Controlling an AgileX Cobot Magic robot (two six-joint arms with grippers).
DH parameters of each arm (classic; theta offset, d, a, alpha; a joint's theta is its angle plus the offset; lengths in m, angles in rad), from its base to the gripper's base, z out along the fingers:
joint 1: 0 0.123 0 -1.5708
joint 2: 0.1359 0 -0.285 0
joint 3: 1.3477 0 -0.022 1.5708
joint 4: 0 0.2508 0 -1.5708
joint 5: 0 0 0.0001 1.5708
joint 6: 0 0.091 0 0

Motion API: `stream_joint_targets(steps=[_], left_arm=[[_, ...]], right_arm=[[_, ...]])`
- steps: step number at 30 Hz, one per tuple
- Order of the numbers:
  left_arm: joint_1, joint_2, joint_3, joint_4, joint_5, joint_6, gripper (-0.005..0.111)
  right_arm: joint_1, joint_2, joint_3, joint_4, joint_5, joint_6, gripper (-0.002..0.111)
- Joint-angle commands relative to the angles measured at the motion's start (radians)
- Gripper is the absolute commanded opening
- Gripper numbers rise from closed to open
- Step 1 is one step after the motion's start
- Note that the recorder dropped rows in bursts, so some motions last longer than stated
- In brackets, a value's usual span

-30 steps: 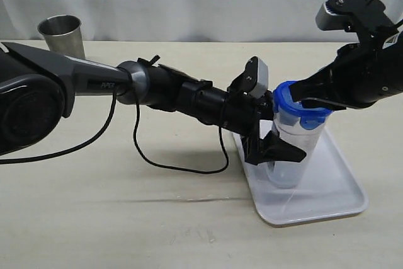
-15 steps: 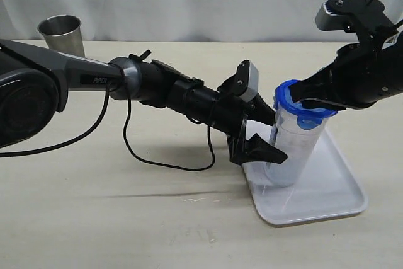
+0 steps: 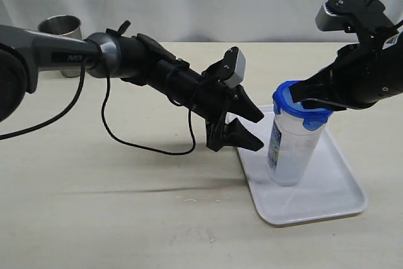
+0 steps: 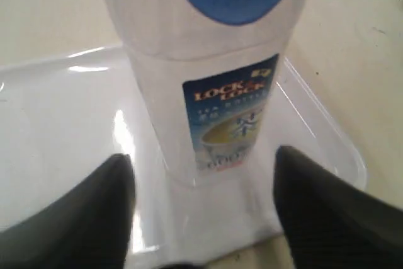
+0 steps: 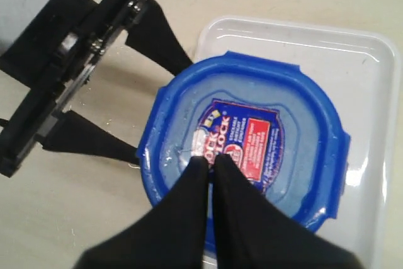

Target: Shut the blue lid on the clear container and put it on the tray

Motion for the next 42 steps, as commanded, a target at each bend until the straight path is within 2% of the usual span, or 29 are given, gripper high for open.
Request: stream_joint_targets(steps=[1, 4, 5, 8, 12, 23, 26, 30, 32, 36, 39, 42], left_arm=[[0.034, -0.062, -0.001, 0.184, 0.020, -0.213, 0.028], [0.060, -0.094, -0.001, 0.279, 0.017, -0.357, 0.002], [0.070, -0.105, -0.001, 0.291, 0.015, -0.391, 0.000], [0.106, -0.132, -0.001, 0.295, 0.020, -0.481, 0.000], [0.138, -0.174, -0.001, 0.297, 0.064, -0.499, 0.000], [0.147, -0.286, -0.001, 0.418, 0.010, -0.678, 0.000], [0.147, -0.338, -0.001, 0.469, -0.050, -0.774, 0.000], [0.158, -0.431, 0.001, 0.593, -0.151, -1.009, 0.000], [0.172, -0.483, 0.019, 0.606, -0.183, -1.075, 0.000], [0.212, -0.623, 0.139, 0.608, -0.303, -1.187, 0.000], [0.252, -0.858, 0.397, 0.606, -0.562, -1.243, 0.000], [0.252, -1.084, 0.643, 0.596, -0.822, -1.270, 0.000]], right_arm=[[0.002, 0.006, 0.000, -0.003, 0.006, -0.006, 0.004], [0.002, 0.006, 0.000, -0.003, 0.006, -0.006, 0.004], [0.002, 0.006, 0.000, -0.003, 0.006, -0.006, 0.004], [0.002, -0.012, 0.000, -0.003, -0.001, -0.012, 0.004], [0.002, -0.085, 0.000, -0.001, -0.023, -0.034, 0.004], [0.002, -0.357, 0.002, 0.057, -0.043, -0.101, 0.004], [0.002, -0.446, 0.017, 0.057, -0.039, -0.101, 0.004], [0.002, -0.604, 0.062, 0.055, -0.060, -0.101, 0.004], [0.002, -0.695, 0.094, 0.039, -0.094, -0.101, 0.004], [0.002, -0.898, 0.178, 0.023, -0.169, -0.101, 0.004], [0.002, -1.124, 0.295, 0.011, -0.246, -0.101, 0.004], [0.002, -1.292, 0.372, -0.008, -0.306, -0.090, 0.004]])
